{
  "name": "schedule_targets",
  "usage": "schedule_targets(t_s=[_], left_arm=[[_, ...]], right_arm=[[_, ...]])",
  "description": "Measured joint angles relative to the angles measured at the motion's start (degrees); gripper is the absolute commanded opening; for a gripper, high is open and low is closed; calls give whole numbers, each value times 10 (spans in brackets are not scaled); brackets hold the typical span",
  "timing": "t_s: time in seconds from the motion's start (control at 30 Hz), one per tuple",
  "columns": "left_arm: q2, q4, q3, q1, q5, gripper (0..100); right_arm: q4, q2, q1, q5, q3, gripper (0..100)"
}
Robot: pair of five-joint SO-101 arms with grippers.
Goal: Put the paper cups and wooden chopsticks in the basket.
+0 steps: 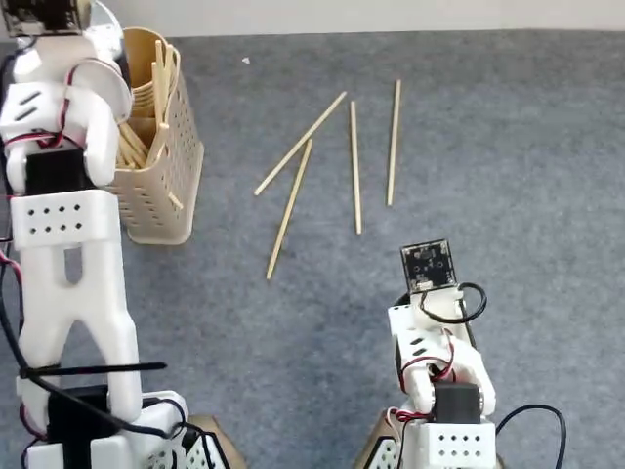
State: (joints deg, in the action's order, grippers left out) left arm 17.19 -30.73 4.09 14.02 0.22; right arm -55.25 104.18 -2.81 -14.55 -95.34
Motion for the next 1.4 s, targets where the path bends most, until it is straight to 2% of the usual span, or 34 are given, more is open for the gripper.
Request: schedule_targets(t_s=[0.07,0.23,0.53,0.83,0.9,1.13,1.27,1.4], left_arm=[[7,-12,14,1,-3,149],[55,-63,21,1,-3,150],[128,-108,21,2,-3,150],[146,-112,69,-11,-3,150],[146,-130,92,-39,-3,150],[147,-280,100,-183,-4,150],[153,-295,130,-231,-6,150],[149,-295,208,-271,-66,150]], right_arm=[[0,0,0,0,0,28],[0,0,0,0,0,28],[0,0,0,0,0,28],[0,0,0,0,0,28],[0,0,0,0,0,28],[0,0,0,0,0,28],[0,0,0,0,0,28],[0,0,0,0,0,28]])
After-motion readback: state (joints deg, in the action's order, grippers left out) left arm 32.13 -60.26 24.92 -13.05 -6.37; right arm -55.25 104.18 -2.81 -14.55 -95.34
